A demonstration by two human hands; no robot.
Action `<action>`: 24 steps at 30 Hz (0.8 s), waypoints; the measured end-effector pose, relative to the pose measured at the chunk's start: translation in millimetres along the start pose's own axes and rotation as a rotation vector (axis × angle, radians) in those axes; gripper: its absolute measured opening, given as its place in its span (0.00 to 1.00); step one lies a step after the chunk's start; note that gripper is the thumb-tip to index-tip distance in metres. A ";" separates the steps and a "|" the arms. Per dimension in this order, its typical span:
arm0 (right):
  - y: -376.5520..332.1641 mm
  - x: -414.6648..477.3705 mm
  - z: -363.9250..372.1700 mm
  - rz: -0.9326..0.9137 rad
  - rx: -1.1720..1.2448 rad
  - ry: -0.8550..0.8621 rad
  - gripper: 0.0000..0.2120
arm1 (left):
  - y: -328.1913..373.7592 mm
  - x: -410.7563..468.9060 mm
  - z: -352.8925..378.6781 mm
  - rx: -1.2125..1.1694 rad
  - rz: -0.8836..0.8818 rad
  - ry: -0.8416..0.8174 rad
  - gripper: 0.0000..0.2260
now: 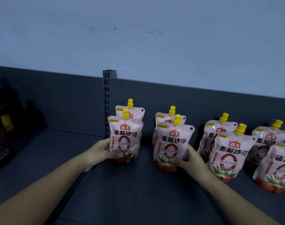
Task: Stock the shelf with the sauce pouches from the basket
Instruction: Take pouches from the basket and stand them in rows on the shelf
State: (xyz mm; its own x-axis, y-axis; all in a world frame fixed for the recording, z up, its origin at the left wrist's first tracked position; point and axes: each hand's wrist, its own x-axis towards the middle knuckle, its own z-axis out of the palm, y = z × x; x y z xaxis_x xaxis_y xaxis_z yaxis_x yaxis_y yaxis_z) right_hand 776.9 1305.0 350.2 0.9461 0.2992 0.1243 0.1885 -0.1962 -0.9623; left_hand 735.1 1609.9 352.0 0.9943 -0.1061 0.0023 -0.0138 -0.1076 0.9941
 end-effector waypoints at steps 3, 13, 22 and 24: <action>1.5 3.5 -0.1 0.013 -0.018 -0.009 0.22 | -0.2 -0.7 -0.5 0.006 -0.007 0.003 0.37; 4.5 4.3 -0.6 0.025 0.053 -0.024 0.20 | -1.9 2.0 -4.3 0.040 -0.041 -0.029 0.31; -5.9 -6.8 17.8 0.117 0.172 0.107 0.27 | 3.6 3.2 -6.7 0.122 -0.056 -0.024 0.17; -10.1 -17.8 24.7 0.054 0.120 0.284 0.19 | 4.7 3.5 -9.6 0.126 -0.059 -0.039 0.19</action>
State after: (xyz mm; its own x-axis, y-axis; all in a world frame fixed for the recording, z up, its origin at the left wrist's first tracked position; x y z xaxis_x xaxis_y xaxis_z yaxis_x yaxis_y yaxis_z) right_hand 751.7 1324.7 351.8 0.9929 0.0153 0.1183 0.1192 -0.0879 -0.9890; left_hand 739.5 1618.4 357.7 0.9890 -0.1346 -0.0621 0.0286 -0.2379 0.9709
